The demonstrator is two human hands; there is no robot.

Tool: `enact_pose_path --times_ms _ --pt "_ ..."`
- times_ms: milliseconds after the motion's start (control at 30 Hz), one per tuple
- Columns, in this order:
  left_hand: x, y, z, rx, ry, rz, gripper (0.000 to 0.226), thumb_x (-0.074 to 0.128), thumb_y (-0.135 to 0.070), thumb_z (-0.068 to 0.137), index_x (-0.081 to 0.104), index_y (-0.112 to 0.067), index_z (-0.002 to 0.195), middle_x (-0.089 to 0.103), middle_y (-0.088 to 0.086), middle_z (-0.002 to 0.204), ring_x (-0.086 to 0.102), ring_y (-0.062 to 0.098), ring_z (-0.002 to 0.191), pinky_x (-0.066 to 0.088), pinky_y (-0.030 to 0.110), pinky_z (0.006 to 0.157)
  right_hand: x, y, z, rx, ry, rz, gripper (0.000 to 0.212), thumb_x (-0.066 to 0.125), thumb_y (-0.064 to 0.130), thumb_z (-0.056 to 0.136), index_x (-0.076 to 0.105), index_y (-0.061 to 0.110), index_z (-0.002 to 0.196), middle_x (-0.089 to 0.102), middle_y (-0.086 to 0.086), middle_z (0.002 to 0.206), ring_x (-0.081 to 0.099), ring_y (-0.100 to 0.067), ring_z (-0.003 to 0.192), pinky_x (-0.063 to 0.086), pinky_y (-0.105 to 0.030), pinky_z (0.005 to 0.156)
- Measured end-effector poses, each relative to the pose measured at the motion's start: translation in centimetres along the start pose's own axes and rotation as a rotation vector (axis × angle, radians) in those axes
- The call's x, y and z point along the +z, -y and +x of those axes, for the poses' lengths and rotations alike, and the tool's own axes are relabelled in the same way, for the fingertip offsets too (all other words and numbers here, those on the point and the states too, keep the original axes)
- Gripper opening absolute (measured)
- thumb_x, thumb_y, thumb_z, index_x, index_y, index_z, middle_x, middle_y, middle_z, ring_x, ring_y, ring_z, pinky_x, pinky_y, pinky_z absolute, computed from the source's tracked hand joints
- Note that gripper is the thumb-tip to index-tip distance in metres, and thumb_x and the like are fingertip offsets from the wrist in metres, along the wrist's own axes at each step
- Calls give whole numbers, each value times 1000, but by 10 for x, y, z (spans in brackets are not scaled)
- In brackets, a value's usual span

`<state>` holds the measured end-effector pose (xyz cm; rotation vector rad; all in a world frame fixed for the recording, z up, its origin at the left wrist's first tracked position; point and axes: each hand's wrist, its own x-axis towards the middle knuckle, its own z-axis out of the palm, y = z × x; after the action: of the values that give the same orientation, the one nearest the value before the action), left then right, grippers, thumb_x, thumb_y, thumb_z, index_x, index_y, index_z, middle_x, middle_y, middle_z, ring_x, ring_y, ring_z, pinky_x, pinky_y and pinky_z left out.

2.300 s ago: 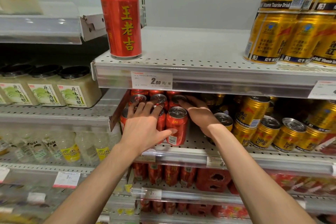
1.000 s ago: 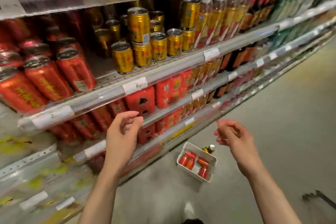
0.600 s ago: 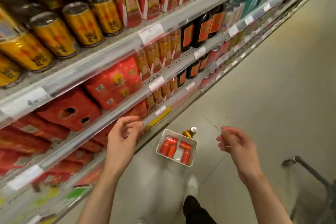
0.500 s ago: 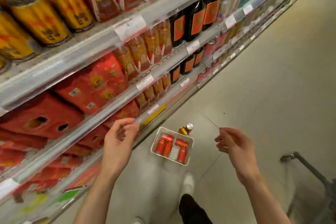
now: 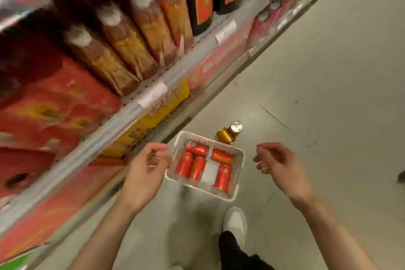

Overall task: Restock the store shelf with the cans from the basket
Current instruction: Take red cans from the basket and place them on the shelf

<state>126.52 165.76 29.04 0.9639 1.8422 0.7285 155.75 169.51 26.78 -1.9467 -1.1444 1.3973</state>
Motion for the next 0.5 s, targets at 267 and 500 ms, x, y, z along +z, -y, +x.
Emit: enact_pose_path --times_ms 267,500 --pt "78 178 115 125 163 272 13 65 -27 93 64 -31 105 69 -21 81 64 2 70 53 24 66 103 -162 125 -100 82 -164 9 66 32 95 70 29 102 74 2 91 71 -18 87 59 -48 86" --pt "126 250 172 202 360 449 20 67 -20 92 61 -29 109 69 -6 88 59 1 69 51 24 74 154 -227 170 -205 108 -361 14 66 35 96 66 31 109 69 14 96 66 -5 89 48 -21 71"
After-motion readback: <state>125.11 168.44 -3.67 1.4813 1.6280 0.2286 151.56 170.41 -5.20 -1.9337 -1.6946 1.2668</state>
